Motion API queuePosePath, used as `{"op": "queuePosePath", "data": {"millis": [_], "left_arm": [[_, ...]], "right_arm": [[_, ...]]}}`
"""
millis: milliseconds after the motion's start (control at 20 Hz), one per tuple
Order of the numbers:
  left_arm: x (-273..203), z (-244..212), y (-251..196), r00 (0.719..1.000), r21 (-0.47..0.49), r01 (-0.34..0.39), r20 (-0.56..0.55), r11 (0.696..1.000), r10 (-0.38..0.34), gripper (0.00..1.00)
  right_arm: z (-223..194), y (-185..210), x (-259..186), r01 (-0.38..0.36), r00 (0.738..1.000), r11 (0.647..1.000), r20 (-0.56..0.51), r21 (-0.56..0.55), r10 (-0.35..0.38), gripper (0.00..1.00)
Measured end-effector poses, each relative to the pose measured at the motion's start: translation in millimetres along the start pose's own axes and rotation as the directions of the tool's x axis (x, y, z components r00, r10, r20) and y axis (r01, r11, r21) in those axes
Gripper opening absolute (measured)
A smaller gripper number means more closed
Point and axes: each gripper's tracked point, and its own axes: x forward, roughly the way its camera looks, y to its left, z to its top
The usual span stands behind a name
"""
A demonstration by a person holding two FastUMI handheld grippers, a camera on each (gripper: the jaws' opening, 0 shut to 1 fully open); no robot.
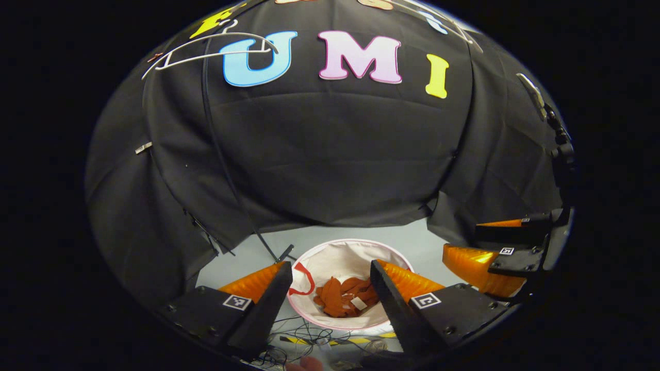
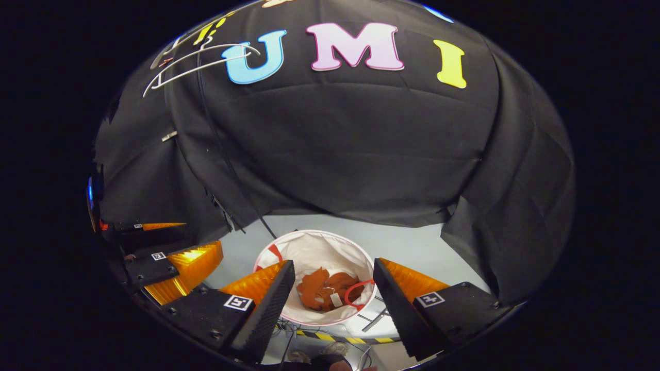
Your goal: Grasp the clothes on the hanger with both hands and then place them into the laundry hamper below.
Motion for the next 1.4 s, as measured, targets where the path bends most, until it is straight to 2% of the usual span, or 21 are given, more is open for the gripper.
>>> {"op": "queuePosePath", "data": {"millis": [200, 400, 650, 1050, 1200, 1400], "left_arm": [[-52.7, 30.5, 13.0, 0.995, -0.023, 0.015, 0.096, 1.0, -0.013, 0.96], [-112.6, 69.2, 30.7, 0.972, -0.036, 0.013, 0.234, 0.999, -0.005, 0.96], [-183.4, 109.9, 44.3, 0.927, -0.064, 0.028, 0.375, 0.998, -0.002, 0.97], [-267.8, 141.8, 47.6, 0.867, -0.042, 0.057, 0.498, 0.998, -0.028, 0.98], [-296.4, 156.6, 44.6, 0.834, -0.028, 0.066, 0.551, 0.997, -0.039, 0.97], [-326.1, 175.3, 46.2, 0.795, -0.029, 0.039, 0.607, 0.999, -0.013, 0.97]], "right_arm": [[28.6, 13.8, -47.2, 0.038, 0.995, 0.999, 0.095, 0.015, -0.039, 0.99], [64.6, 27.6, -101.1, 0.071, 0.973, 0.997, 0.217, 0.024, -0.075, 0.99], [109.1, 42.8, -171.7, 0.089, 0.929, 0.994, 0.355, 0.058, -0.104, 0.98], [157.7, 64.6, -262.4, 0.114, 0.857, 0.992, 0.499, 0.06, -0.129, 0.98], [173.9, 70.4, -297.6, 0.124, 0.814, 0.991, 0.567, 0.043, -0.126, 0.98], [192.8, 75.6, -332.1, 0.136, 0.768, 0.99, 0.628, 0.027, -0.123, 1.0]]}}
